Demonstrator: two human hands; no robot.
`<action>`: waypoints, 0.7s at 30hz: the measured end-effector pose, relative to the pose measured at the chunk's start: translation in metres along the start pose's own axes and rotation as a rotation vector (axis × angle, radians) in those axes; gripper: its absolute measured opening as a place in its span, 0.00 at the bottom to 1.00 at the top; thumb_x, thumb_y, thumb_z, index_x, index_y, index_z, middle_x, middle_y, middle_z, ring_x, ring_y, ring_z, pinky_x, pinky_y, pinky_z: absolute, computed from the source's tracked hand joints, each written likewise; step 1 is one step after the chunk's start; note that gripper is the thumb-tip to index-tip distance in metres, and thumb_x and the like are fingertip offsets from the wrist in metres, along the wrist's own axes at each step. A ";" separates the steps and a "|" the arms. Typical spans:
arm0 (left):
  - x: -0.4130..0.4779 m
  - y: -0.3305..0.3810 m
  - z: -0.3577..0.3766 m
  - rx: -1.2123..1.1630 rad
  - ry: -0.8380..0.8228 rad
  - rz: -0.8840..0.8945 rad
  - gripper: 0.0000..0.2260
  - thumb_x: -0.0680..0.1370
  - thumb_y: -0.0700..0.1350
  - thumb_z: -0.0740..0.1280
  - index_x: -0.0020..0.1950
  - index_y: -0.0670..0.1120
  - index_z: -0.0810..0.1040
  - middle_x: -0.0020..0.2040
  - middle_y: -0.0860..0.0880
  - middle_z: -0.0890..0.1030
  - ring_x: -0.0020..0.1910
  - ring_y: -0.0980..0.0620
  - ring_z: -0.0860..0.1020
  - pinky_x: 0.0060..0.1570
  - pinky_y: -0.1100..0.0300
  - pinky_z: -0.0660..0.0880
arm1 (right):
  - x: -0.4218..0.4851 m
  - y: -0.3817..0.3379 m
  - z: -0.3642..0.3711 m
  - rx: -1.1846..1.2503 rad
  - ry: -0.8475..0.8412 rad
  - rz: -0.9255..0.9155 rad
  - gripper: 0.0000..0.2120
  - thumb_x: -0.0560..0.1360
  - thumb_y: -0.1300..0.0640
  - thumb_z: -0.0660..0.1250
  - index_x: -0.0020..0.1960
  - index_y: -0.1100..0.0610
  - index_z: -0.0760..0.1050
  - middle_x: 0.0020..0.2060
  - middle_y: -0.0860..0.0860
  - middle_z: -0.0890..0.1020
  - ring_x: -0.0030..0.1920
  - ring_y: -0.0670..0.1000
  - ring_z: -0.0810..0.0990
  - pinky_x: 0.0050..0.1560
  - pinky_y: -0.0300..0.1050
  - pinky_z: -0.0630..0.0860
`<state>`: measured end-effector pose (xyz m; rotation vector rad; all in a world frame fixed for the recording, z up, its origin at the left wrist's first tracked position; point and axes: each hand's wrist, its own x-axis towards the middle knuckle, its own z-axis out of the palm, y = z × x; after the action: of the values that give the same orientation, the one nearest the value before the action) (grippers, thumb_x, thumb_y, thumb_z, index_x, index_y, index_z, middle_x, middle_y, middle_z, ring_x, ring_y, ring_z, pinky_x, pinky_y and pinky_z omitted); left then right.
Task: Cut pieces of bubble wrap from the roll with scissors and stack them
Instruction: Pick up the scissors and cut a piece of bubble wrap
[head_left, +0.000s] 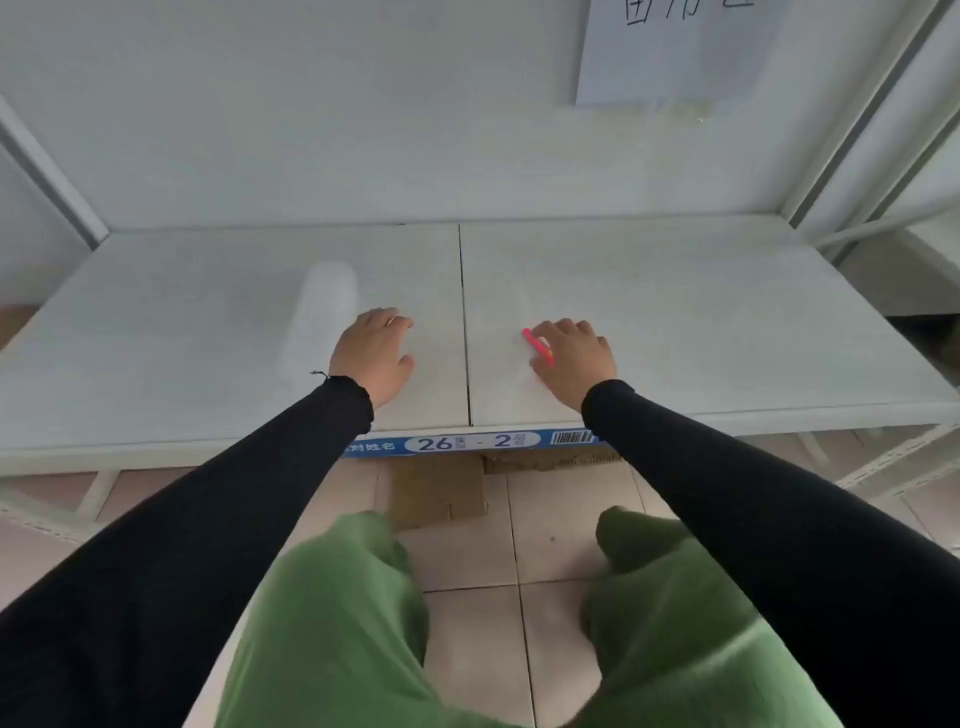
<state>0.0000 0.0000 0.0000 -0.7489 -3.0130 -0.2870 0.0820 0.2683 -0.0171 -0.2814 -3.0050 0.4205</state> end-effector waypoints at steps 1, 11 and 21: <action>0.004 -0.006 0.001 0.018 -0.036 0.004 0.24 0.82 0.45 0.61 0.79 0.46 0.63 0.80 0.45 0.62 0.79 0.45 0.59 0.76 0.51 0.60 | 0.008 -0.004 0.002 -0.032 -0.047 -0.040 0.22 0.80 0.48 0.59 0.73 0.49 0.67 0.69 0.52 0.74 0.68 0.57 0.69 0.66 0.55 0.65; 0.008 -0.098 0.002 0.229 -0.221 -0.189 0.28 0.83 0.64 0.45 0.82 0.58 0.49 0.84 0.50 0.48 0.82 0.46 0.52 0.77 0.40 0.50 | 0.081 -0.043 0.036 -0.244 -0.230 -0.097 0.19 0.81 0.46 0.59 0.72 0.41 0.71 0.69 0.51 0.73 0.72 0.56 0.65 0.76 0.61 0.47; 0.000 -0.171 -0.015 0.287 -0.181 -0.538 0.31 0.79 0.62 0.62 0.78 0.55 0.58 0.83 0.46 0.48 0.80 0.39 0.54 0.70 0.39 0.62 | 0.099 -0.035 0.018 -0.100 0.199 0.031 0.17 0.82 0.57 0.56 0.61 0.45 0.79 0.57 0.50 0.81 0.62 0.56 0.73 0.64 0.53 0.62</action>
<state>-0.0795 -0.1510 -0.0143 0.0687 -3.2638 0.2196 -0.0231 0.2499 -0.0178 -0.3561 -2.8335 0.2296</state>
